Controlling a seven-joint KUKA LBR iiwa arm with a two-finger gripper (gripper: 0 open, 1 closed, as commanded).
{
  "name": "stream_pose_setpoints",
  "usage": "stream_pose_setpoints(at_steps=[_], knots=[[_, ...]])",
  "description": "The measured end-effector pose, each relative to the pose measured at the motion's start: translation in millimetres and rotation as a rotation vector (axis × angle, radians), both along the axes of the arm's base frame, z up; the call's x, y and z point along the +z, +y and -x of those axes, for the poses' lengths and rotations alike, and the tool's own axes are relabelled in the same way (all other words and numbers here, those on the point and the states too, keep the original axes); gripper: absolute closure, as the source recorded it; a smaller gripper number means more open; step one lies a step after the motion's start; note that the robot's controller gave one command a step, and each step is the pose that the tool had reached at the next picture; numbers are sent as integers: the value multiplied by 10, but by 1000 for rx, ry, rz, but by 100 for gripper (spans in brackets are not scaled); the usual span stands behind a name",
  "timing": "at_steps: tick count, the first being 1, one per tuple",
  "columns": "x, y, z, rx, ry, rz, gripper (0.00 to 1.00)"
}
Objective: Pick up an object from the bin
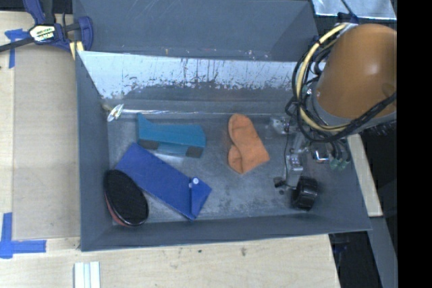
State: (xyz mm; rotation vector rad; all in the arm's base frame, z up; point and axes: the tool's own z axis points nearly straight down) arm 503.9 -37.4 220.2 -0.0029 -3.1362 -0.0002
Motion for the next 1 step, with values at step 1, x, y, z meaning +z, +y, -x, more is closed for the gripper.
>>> stream_pose_setpoints(at_steps=[1], knots=[[44, 1, -16, 1, -9, 1, 0]])
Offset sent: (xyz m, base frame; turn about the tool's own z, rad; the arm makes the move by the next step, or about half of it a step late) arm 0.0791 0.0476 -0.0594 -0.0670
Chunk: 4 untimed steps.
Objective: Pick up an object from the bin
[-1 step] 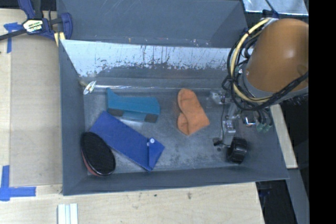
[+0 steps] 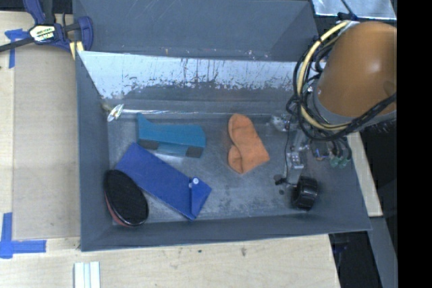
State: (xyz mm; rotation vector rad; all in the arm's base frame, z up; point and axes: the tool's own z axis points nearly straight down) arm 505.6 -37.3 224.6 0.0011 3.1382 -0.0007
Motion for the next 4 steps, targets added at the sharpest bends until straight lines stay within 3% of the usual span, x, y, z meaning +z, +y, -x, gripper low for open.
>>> stream_pose_setpoints(at_steps=[1, 2, 3, 4], knots=[[-376, 297, -541, 42, -10, 1, 0], [-780, 269, -756, 115, -2, -3, 0], [-1090, 281, -400, -115, 1, -1, 100], [-1090, 281, -400, -114, 1, 0, 100]])
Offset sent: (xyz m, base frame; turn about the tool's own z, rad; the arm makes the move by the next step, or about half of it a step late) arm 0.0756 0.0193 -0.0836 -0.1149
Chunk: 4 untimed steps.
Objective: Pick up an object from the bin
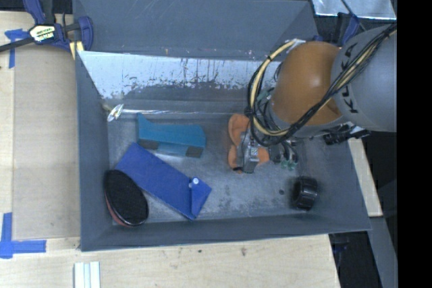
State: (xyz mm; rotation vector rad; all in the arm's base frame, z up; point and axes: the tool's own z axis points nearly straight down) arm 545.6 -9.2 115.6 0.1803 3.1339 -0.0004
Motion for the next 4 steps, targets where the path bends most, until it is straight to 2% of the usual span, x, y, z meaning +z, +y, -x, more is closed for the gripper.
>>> stream_pose_setpoints(at_steps=[1, 2, 3, 4], knots=[[37, 66, 31, 16, 2, 0, 100], [48, 168, -150, 62, -1, 0, 100], [600, 173, -162, 74, 5, -1, 100], [-481, -389, 512, 231, 3, 0, 0]])
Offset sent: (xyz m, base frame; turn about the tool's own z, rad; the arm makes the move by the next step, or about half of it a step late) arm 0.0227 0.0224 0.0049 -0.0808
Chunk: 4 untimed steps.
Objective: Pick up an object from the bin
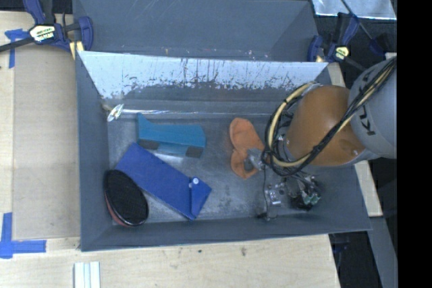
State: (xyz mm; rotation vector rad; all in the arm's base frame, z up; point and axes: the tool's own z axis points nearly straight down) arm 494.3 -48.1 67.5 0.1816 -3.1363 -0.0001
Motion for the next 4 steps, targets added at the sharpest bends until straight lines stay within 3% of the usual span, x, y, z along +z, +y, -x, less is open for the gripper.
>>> stream_pose_setpoints(at_steps=[1, 2, 3, 4], knots=[[25, -2, -8, -1, -3, 0, 0], [553, -427, -425, 22, 1, -1, 0], [752, -552, -538, -3, -14, 6, 0], [461, -306, -893, 56, -6, 1, 0]])
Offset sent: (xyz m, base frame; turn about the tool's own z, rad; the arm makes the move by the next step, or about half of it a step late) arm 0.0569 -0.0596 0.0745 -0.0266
